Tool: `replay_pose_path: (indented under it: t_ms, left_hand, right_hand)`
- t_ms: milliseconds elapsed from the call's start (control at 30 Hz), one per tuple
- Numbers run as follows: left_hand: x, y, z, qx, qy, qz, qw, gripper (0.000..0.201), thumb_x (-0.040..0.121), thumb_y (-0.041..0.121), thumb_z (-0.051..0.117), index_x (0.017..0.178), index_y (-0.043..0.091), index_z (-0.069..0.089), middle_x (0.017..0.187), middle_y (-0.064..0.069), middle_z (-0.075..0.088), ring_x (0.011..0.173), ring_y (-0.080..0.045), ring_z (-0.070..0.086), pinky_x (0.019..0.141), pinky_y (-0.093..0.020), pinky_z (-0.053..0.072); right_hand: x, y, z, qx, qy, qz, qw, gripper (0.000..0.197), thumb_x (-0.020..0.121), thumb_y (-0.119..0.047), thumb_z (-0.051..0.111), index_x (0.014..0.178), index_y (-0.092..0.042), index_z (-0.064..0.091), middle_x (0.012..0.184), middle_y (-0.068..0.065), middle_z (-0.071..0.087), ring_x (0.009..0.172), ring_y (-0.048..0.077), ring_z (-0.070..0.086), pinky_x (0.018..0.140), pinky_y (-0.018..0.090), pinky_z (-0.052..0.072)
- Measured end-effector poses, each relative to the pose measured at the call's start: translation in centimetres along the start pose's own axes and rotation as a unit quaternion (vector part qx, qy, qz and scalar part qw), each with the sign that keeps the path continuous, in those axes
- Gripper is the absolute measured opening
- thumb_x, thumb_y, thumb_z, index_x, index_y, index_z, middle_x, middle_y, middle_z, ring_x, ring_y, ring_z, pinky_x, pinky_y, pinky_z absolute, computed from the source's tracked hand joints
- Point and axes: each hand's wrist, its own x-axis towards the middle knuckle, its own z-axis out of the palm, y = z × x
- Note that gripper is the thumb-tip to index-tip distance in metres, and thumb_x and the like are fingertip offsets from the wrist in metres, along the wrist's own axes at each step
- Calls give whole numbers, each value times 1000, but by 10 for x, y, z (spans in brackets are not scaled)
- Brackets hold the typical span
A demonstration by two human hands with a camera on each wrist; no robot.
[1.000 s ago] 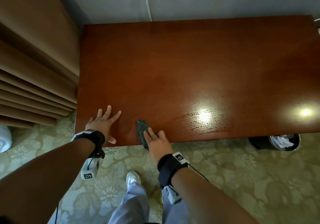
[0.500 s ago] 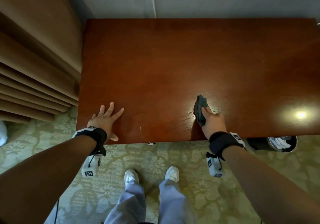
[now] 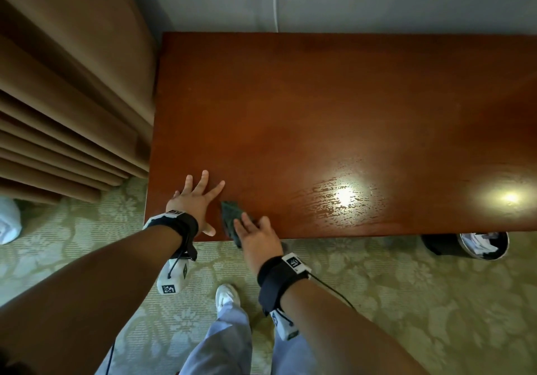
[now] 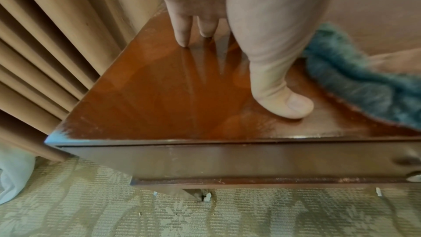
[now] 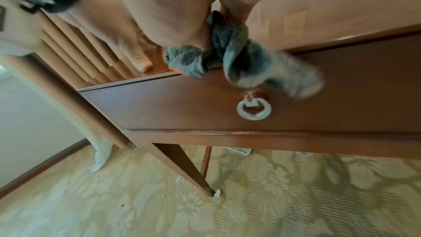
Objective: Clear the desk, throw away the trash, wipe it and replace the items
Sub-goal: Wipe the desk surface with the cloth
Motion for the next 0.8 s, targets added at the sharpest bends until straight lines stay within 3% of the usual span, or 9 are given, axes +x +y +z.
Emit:
replay_pose_path:
  t_ms: [133, 233, 367, 433, 500, 600, 700, 800]
  left_hand:
    - [-1, 0, 0, 1, 0, 5, 1000, 129, 70, 51, 82, 147, 49, -20, 157, 2, -34, 148, -34, -17, 119, -51, 19]
    - [-2, -1, -1, -4, -4, 7, 1000, 129, 69, 51, 82, 147, 49, -21, 157, 1, -34, 148, -35, -17, 119, -51, 20]
    - [-3, 0, -4, -8, -6, 10, 1000, 129, 70, 51, 82, 147, 49, -21, 157, 2, -34, 148, -34, -17, 118, -51, 20]
    - [-3, -1, -4, -10, -7, 12, 1000, 129, 70, 51, 82, 147, 49, -21, 157, 2, -34, 148, -34, -18, 118, -51, 20]
    - [-2, -2, -4, -14, -7, 15, 1000, 129, 70, 51, 82, 147, 49, -20, 157, 3, -34, 148, -34, -18, 118, -52, 20]
    - [-1, -4, -3, -16, -12, 18, 1000, 128, 70, 50, 82, 147, 50, -19, 157, 3, -34, 148, -34, -19, 118, -53, 19]
    - [1, -4, -2, -12, -11, 24, 1000, 128, 70, 51, 82, 148, 49, -20, 157, 2, -34, 148, -35, -19, 117, -54, 20]
    - [-1, -7, -1, -13, -3, 38, 999, 126, 70, 53, 81, 150, 46, -17, 158, 2, -32, 148, -35, -17, 117, -53, 22]
  right_hand:
    - [0, 3, -1, 20, -8, 1, 1000, 58, 101, -12, 36, 155, -24, 19, 163, -3, 14, 114, 30, 33, 95, 32, 40]
    - [-2, 33, -9, 24, 0, 16, 1000, 65, 97, -5, 39, 155, -28, 19, 163, -9, 15, 119, 28, 32, 98, 30, 40]
    - [-19, 105, -36, 81, 76, 168, 980, 75, 91, 3, 46, 154, -32, 23, 159, -5, 27, 132, 28, 34, 113, 35, 35]
    - [-30, 138, -51, 127, 95, 243, 957, 70, 94, -2, 50, 153, -32, 28, 154, 2, 35, 125, 27, 43, 111, 34, 37]
    - [-31, 156, -58, 123, 89, 274, 950, 67, 95, -5, 49, 153, -32, 27, 154, 0, 33, 120, 27, 44, 108, 31, 41]
    - [-18, 146, -50, 84, 75, 269, 957, 64, 97, -12, 46, 154, -30, 23, 160, -7, 25, 119, 28, 39, 102, 29, 43]
    - [-5, 102, -36, 116, 76, 231, 963, 70, 94, -5, 49, 154, -30, 23, 161, -8, 23, 131, 30, 30, 113, 34, 34]
    - [11, 37, -25, 86, 43, 146, 985, 72, 94, -1, 45, 155, -29, 18, 162, -8, 18, 135, 35, 24, 114, 36, 30]
